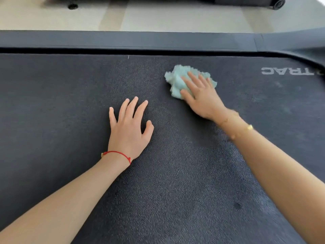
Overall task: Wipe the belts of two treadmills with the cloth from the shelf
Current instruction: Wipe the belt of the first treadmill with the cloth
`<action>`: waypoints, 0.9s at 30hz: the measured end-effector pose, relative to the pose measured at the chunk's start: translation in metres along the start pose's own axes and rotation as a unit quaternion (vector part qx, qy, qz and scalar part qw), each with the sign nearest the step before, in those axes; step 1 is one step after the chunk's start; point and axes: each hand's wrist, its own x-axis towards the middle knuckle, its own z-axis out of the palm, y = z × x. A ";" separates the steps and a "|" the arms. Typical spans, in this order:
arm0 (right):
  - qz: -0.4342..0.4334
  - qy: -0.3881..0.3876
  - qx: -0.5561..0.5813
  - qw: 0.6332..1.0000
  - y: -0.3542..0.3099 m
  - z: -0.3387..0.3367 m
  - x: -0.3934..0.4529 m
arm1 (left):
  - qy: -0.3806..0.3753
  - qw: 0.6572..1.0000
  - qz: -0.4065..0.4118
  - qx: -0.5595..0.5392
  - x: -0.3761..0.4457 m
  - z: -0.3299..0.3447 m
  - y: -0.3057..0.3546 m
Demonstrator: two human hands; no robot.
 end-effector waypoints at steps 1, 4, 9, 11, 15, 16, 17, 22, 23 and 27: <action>-0.036 -0.003 0.005 0.999 -0.008 0.000 -0.025 | 0.001 1.000 -0.001 0.001 0.000 0.000 0.000; -0.115 -0.022 0.018 0.993 -0.024 0.000 -0.099 | -0.004 1.000 0.001 0.002 -0.001 0.000 0.000; -0.063 -0.015 0.014 0.998 0.003 -0.005 -0.096 | -0.038 0.999 0.005 -0.001 -0.005 -0.004 -0.002; 0.027 0.011 0.016 0.999 0.013 -0.005 -0.072 | -0.049 0.999 -0.002 -0.006 -0.011 -0.007 -0.002; 0.049 0.017 0.001 0.999 -0.001 0.000 -0.087 | -0.047 0.999 -0.014 -0.001 -0.033 -0.011 0.000; 0.026 0.011 0.005 1.000 -0.008 0.001 -0.104 | -0.047 0.999 -0.016 -0.001 -0.038 -0.011 -0.001; -0.001 0.003 0.005 1.000 -0.017 0.001 -0.125 | -0.049 0.999 -0.018 -0.002 -0.042 -0.011 -0.002; -0.101 -0.059 0.018 0.993 -0.072 -0.003 -0.236 | -0.048 0.999 -0.002 -0.003 -0.060 -0.014 -0.009; -0.117 -0.069 0.022 0.991 -0.082 -0.003 -0.257 | -0.045 0.999 0.004 -0.002 -0.064 -0.014 -0.010; -0.158 -0.098 -0.003 0.983 -0.079 -0.009 -0.284 | -0.032 0.999 0.008 0.000 -0.069 -0.015 -0.009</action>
